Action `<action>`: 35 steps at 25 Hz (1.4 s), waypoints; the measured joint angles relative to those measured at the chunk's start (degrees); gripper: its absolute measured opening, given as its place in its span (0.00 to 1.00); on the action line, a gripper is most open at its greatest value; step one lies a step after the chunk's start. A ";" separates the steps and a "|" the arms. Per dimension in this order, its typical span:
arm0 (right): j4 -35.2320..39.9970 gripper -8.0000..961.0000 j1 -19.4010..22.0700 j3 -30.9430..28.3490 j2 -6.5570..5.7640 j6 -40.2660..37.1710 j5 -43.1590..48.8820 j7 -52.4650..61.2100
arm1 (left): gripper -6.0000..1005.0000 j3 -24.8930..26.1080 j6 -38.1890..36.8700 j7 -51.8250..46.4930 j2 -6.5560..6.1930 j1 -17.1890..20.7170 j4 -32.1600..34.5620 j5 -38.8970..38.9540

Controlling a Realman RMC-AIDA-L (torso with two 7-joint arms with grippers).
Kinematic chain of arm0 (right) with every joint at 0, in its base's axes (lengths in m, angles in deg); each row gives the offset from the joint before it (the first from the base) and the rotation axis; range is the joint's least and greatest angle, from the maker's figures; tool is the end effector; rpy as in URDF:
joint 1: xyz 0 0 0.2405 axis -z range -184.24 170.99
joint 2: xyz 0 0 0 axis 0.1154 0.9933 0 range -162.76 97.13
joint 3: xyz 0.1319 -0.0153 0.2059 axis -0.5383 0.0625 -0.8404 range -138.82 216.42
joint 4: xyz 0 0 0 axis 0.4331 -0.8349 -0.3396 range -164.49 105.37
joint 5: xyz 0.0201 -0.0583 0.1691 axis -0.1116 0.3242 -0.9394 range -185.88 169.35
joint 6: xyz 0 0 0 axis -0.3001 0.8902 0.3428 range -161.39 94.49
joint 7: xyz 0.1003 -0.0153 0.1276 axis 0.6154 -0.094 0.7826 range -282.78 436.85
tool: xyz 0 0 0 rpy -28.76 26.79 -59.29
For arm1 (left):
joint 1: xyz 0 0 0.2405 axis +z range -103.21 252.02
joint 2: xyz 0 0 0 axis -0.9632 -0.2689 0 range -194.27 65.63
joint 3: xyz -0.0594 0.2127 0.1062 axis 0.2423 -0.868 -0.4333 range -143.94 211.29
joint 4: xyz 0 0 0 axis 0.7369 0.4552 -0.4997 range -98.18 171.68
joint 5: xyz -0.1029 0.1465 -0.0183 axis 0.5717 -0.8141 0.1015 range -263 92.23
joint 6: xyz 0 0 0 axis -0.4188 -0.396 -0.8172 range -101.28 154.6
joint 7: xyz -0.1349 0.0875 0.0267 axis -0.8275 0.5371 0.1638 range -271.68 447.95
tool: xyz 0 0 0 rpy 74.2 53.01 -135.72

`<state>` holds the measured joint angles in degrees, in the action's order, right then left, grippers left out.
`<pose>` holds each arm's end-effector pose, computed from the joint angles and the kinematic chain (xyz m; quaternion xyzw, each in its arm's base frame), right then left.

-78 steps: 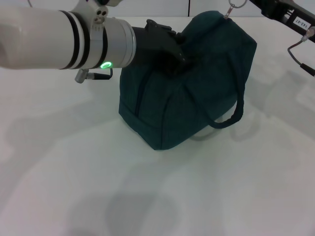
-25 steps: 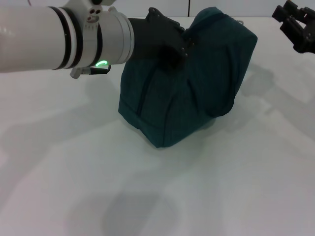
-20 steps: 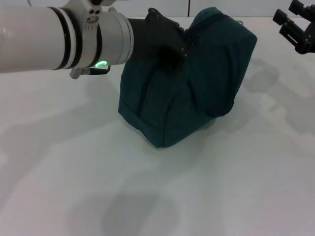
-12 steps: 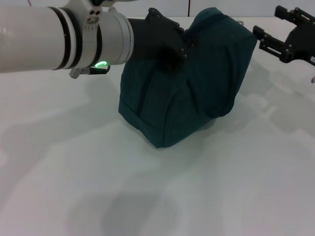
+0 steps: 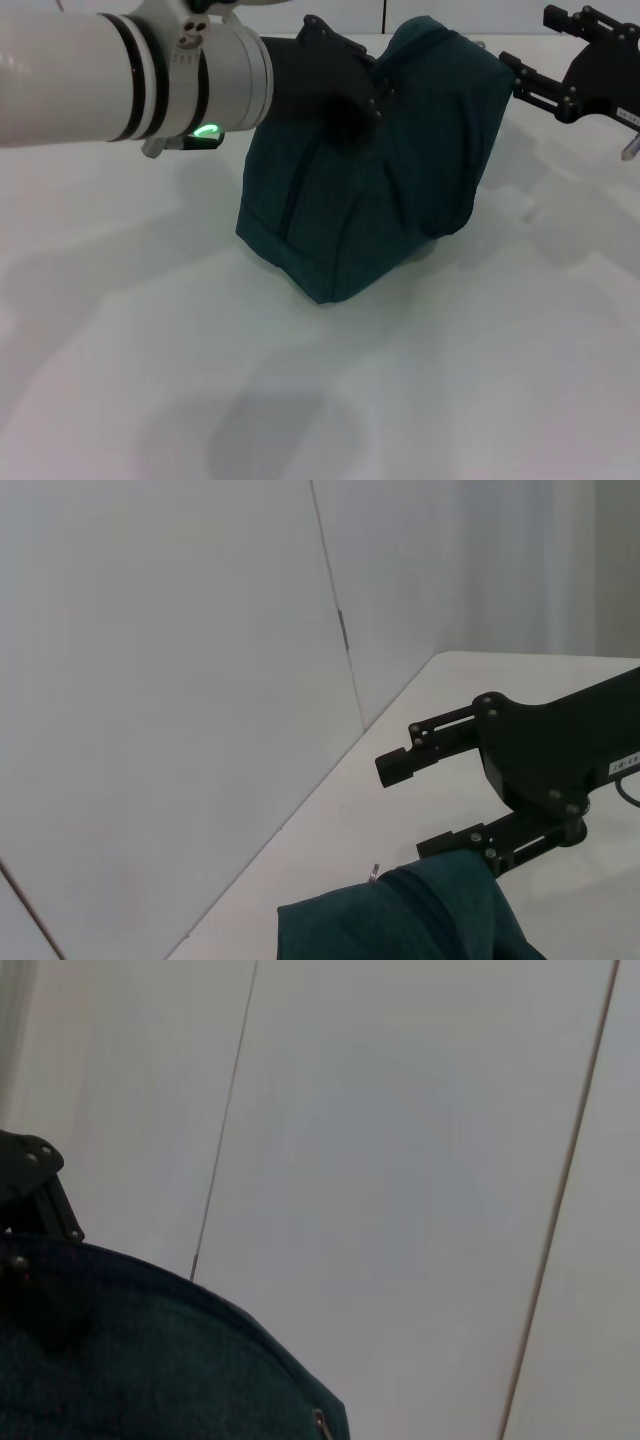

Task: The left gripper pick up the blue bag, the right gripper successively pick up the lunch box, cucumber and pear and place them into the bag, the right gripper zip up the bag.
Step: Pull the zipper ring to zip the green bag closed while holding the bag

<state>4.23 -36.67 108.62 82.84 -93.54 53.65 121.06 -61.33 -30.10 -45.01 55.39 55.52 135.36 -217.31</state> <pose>0.1980 0.3817 0.0133 -0.8759 0.0327 0.2799 0.3917 -0.0961 0.3182 -0.0146 -0.9495 -0.0894 -0.0871 0.2880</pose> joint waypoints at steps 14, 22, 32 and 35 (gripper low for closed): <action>1.26 0.71 0.67 0.23 -0.24 1.20 0.99 -0.08 | 0.05 -0.10 -0.02 4.95 -0.04 0.36 0.00 0.01; 3.84 0.70 3.40 0.21 -0.54 -0.44 2.32 0.10 | 0.05 0.46 -2.10 8.69 -0.17 0.69 0.12 0.01; 3.92 0.69 4.48 0.24 -0.55 -3.65 4.41 0.57 | 0.05 1.69 -4.48 14.05 -0.27 1.91 2.25 0.43; 3.92 0.69 4.67 0.22 -0.58 -4.38 4.45 0.60 | 0.05 3.06 -6.01 16.09 -0.27 2.73 2.68 3.03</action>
<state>8.16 -31.99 108.84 82.27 -97.92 58.09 121.66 -58.27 -36.10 -28.92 55.12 58.25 138.04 -214.28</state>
